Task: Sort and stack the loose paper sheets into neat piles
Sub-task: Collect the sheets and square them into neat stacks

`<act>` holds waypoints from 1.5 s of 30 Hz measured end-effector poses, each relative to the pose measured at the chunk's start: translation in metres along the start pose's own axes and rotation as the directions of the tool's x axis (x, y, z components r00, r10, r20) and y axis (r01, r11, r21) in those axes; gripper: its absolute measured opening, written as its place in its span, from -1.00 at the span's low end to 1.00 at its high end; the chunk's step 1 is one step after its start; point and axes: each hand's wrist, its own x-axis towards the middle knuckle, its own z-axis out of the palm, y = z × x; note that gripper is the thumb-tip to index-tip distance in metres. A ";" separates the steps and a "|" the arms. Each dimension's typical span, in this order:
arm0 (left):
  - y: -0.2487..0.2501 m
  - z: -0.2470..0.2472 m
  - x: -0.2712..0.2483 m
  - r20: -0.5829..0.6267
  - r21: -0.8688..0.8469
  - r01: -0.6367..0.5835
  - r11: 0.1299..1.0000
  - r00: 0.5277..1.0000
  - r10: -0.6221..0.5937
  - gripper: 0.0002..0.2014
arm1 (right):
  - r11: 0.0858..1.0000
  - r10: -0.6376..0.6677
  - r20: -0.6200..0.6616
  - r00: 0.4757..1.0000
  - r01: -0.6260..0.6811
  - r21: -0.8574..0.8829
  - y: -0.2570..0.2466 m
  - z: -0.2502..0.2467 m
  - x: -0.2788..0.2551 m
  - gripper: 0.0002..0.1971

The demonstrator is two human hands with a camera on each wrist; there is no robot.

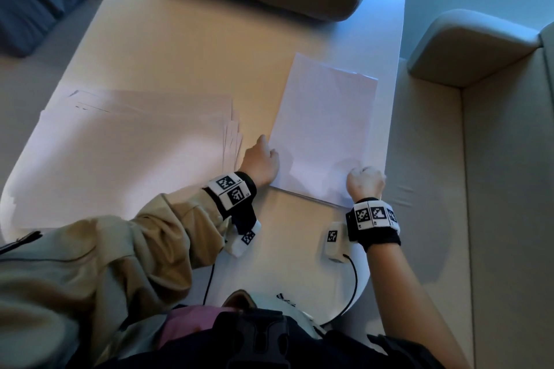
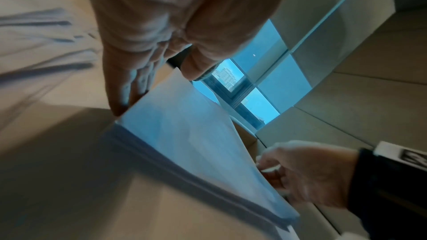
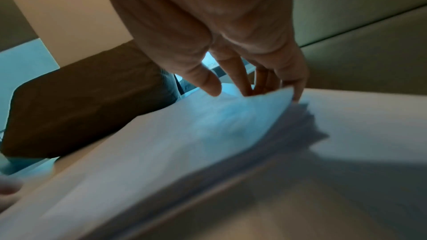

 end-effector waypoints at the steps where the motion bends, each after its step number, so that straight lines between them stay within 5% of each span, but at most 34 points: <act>1: 0.001 0.002 -0.003 -0.001 -0.004 0.006 1.000 1.000 -0.006 -0.62 | 0.999 -0.029 -0.002 1.000 0.029 -0.035 -0.002 0.001 -0.002 -0.62; 5: 0.007 0.003 -0.010 -0.002 -0.013 0.011 1.000 1.000 -0.011 -0.65 | 0.988 -0.103 -0.017 0.995 0.100 -0.118 -0.004 -0.001 -0.004 -0.66; 11: -0.002 -0.001 -0.012 0.003 -0.016 -0.004 1.000 1.000 0.005 -0.61 | 1.000 -0.010 -0.013 1.000 0.010 0.006 0.001 -0.006 -0.007 -0.47; 34: -0.010 0.000 -0.027 0.026 0.001 -0.027 1.000 0.999 0.027 -0.63 | 0.998 0.003 -0.112 0.994 0.004 0.065 0.020 0.004 -0.029 -0.79; 42: -0.018 -0.008 -0.032 0.061 0.049 -0.071 0.996 0.996 0.068 -0.62 | 0.998 0.031 -0.132 0.991 -0.023 0.059 0.017 0.004 -0.038 -0.64; 45: -0.024 -0.025 -0.038 0.009 0.032 -0.135 0.990 0.991 0.135 -0.58 | 0.998 -0.027 -0.259 0.966 0.040 0.044 0.012 0.013 -0.057 -0.53</act>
